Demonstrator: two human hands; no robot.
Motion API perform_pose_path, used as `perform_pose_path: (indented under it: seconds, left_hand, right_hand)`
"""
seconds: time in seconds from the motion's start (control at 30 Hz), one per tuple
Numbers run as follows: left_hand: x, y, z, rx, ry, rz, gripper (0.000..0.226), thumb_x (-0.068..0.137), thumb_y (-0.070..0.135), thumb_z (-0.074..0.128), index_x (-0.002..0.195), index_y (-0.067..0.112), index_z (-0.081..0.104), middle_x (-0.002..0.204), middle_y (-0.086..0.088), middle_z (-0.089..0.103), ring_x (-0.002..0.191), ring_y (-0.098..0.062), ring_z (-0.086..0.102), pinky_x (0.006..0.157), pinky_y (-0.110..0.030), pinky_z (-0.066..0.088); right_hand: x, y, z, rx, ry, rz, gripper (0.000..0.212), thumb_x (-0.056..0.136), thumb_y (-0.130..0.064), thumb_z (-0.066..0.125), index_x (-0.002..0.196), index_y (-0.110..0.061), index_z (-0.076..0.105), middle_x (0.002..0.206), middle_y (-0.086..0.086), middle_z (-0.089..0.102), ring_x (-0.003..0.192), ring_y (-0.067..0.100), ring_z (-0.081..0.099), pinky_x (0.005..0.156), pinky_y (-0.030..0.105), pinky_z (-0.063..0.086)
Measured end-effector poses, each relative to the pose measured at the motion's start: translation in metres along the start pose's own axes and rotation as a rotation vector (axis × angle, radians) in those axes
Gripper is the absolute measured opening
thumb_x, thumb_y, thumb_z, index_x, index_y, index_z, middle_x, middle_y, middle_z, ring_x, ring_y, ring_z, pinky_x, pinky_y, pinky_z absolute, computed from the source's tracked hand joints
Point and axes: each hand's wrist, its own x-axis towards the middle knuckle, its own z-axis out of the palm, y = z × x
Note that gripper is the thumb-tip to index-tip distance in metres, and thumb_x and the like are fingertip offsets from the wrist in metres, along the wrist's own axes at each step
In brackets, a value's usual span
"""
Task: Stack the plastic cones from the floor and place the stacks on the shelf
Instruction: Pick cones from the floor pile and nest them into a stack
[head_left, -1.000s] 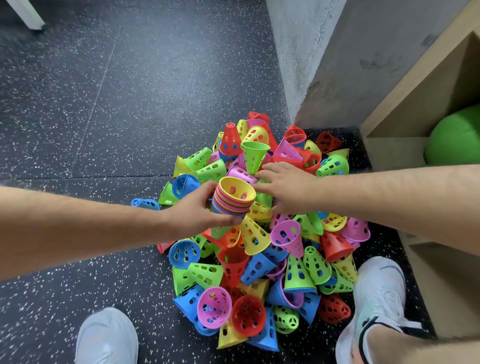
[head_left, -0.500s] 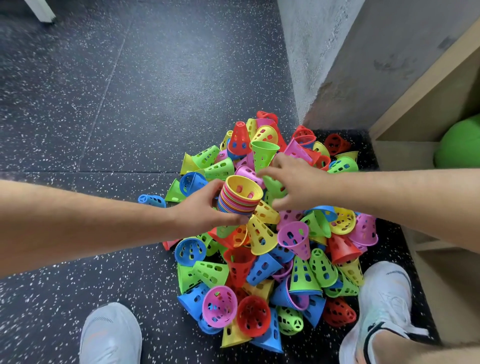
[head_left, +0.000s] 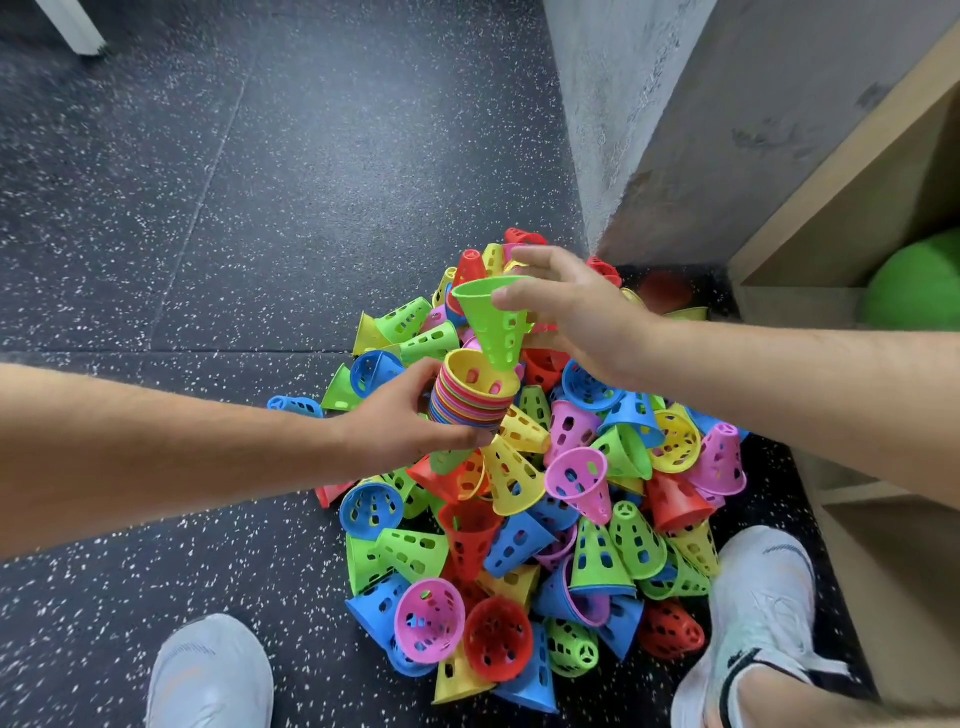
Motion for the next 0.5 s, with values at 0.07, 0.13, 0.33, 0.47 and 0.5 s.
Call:
perform_pose_path:
  seconds: [0.07, 0.13, 0.33, 0.47, 0.5]
  left_hand:
    - [-0.001, 0.001, -0.001, 0.012, 0.006, 0.007, 0.092, 0.055, 0.048, 0.1, 0.132, 0.025, 0.054, 0.117, 0.006, 0.076, 0.111, -0.007, 0.071, 0.095, -0.023, 0.056]
    - [-0.003, 0.001, -0.003, 0.015, 0.018, 0.014, 0.094, 0.051, 0.055, 0.097, 0.131, 0.026, 0.055, 0.116, 0.007, 0.076, 0.111, -0.007, 0.071, 0.097, -0.028, 0.057]
    - [-0.011, -0.003, -0.008, 0.022, 0.032, 0.013, 0.095, 0.052, 0.054, 0.095, 0.133, 0.026, 0.055, 0.122, 0.007, 0.074, 0.116, -0.008, 0.069, 0.104, -0.039, 0.056]
    - [-0.023, -0.009, -0.007, 0.03, 0.024, -0.029, 0.092, 0.051, 0.051, 0.101, 0.128, 0.026, 0.057, 0.118, 0.008, 0.075, 0.113, -0.007, 0.07, 0.104, -0.038, 0.055]
    - [-0.026, -0.011, -0.006, 0.037, 0.019, -0.034, 0.091, 0.05, 0.053, 0.1, 0.127, 0.027, 0.057, 0.117, 0.008, 0.075, 0.112, -0.007, 0.07, 0.105, -0.037, 0.055]
  right_hand:
    - [-0.002, 0.004, 0.005, 0.067, -0.025, 0.055, 0.062, 0.079, -0.018, 0.077, 0.136, -0.017, 0.053, 0.134, 0.01, 0.062, 0.108, 0.018, 0.065, 0.097, 0.039, 0.051]
    - [-0.002, 0.013, 0.008, 0.074, -0.017, 0.079, 0.065, 0.067, -0.022, 0.077, 0.129, -0.013, 0.058, 0.127, 0.013, 0.067, 0.112, 0.02, 0.065, 0.106, 0.041, 0.047]
    - [-0.009, 0.035, 0.005, -0.34, -0.221, 0.107, 0.06, 0.067, -0.036, 0.079, 0.124, -0.027, 0.067, 0.121, 0.002, 0.069, 0.114, 0.012, 0.064, 0.105, 0.034, 0.047]
    - [-0.005, 0.047, 0.006, -0.444, -0.098, 0.053, 0.043, 0.082, -0.044, 0.066, 0.121, -0.026, 0.064, 0.111, -0.005, 0.068, 0.099, 0.01, 0.064, 0.087, 0.029, 0.05]
    - [-0.005, 0.051, 0.007, -0.553, -0.072, 0.02, 0.037, 0.089, -0.039, 0.063, 0.122, -0.023, 0.062, 0.105, -0.004, 0.067, 0.09, 0.012, 0.063, 0.08, 0.029, 0.049]
